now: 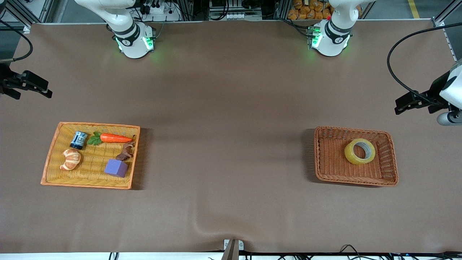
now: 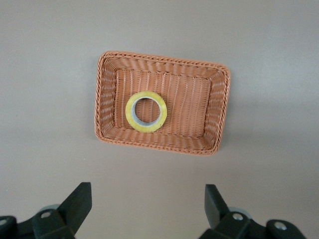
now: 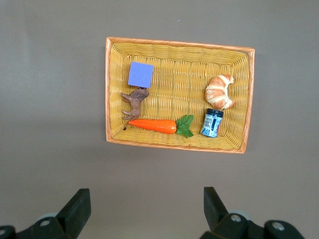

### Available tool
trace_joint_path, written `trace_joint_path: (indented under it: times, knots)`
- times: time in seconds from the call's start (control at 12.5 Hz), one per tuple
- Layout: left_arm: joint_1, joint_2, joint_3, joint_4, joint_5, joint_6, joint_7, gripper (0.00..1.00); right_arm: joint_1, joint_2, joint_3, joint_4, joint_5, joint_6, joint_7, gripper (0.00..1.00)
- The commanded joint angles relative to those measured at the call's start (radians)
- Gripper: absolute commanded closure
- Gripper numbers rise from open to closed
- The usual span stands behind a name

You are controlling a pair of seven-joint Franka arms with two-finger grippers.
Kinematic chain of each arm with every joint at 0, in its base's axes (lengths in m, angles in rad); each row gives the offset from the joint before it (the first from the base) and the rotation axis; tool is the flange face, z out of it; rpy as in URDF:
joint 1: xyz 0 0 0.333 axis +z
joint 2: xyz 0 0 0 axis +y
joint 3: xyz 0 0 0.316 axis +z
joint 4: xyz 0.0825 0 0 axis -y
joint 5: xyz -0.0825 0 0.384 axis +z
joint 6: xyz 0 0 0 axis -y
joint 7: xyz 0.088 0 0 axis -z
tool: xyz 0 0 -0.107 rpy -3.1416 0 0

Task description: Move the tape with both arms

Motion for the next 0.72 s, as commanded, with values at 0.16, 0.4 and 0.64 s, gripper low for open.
trace_joint_path:
  times: [0.16,0.4,0.64]
  knots:
    - [-0.089,-0.073,0.109,-0.036,-0.07,-0.033,0.002,0.0,-0.017,-0.007,0.011,0.007,-0.009,-0.005,-0.017,0.0]
    - [-0.255,-0.106,0.275,-0.076,-0.09,-0.033,0.0,0.0,-0.017,-0.007,0.011,0.007,-0.009,-0.008,-0.016,0.0]
    - [-0.272,-0.108,0.28,-0.073,-0.082,-0.034,0.003,0.0,-0.017,-0.007,0.011,0.007,-0.009,-0.009,-0.016,0.0]
